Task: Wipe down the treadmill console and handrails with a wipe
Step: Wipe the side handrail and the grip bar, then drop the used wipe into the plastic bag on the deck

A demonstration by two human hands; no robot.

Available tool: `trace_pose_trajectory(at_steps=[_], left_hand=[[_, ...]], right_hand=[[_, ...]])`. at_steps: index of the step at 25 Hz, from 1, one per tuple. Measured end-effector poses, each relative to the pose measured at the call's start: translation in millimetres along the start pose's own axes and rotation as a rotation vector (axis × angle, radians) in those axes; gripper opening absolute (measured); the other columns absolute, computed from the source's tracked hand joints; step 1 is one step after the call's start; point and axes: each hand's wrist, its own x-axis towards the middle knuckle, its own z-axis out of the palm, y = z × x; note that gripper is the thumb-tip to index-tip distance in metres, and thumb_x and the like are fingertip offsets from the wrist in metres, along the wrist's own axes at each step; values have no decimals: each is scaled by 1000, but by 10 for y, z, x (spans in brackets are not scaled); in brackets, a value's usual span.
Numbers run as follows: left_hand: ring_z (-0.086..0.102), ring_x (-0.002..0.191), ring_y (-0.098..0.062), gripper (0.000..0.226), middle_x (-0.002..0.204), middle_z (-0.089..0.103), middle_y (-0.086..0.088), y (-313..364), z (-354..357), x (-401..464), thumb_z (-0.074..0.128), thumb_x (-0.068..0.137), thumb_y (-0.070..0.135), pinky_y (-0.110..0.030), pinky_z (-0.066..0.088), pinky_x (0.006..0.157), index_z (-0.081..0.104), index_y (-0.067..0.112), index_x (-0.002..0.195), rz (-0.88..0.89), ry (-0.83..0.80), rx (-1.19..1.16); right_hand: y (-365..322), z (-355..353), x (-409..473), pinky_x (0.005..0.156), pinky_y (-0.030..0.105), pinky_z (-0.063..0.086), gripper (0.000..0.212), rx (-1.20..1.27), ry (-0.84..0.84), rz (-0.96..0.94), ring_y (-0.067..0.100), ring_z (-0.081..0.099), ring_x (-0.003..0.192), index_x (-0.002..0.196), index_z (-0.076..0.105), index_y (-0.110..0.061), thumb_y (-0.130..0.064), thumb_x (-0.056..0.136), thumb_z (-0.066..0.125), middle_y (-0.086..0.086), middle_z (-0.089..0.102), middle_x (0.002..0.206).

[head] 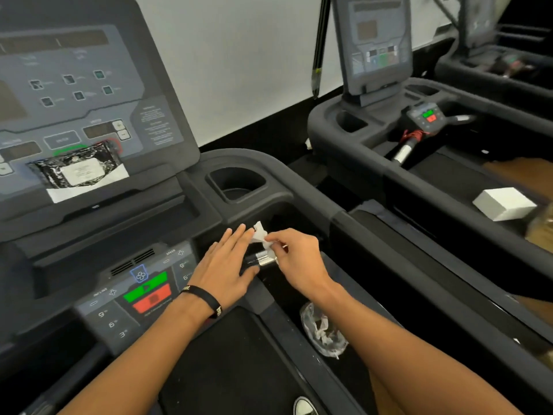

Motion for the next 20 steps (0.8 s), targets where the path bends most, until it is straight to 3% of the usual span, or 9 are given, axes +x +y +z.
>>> trace_pose_trajectory(at_steps=[3,9,16,20], left_hand=[[4,149,-19,78,162,8,3,127,-94,-48,54,92,47,-44,17,120,11,26,153,88,-19,10],[5,149,-21,80,162,7,1,478,-23,-180,53,92,50,-43,18,119,10,24,153,226,-52,10],[-3,149,-18,86,163,-1,3,766,516,-394,54,90,55,-41,14,121,5,26,154,273,-182,12],[-5,149,-18,88,162,-3,4,852,1041,-521,55,89,55,-42,13,121,3,26,154,234,-292,-5]], right_hand=[[-94,-210,-205,81,-1,39,22,-48,54,65,6,65,93,111,74,-12,-4,94,65,1,72,104],[-195,-469,-675,79,-1,39,22,-138,156,137,-3,57,90,115,72,-14,-9,95,65,-3,70,107],[247,-539,-1401,90,19,50,26,-150,149,298,4,61,96,120,70,-15,-10,95,65,-2,70,110],[682,-456,-1734,89,19,50,22,-143,102,368,3,59,93,114,73,-14,-7,94,66,-2,69,108]])
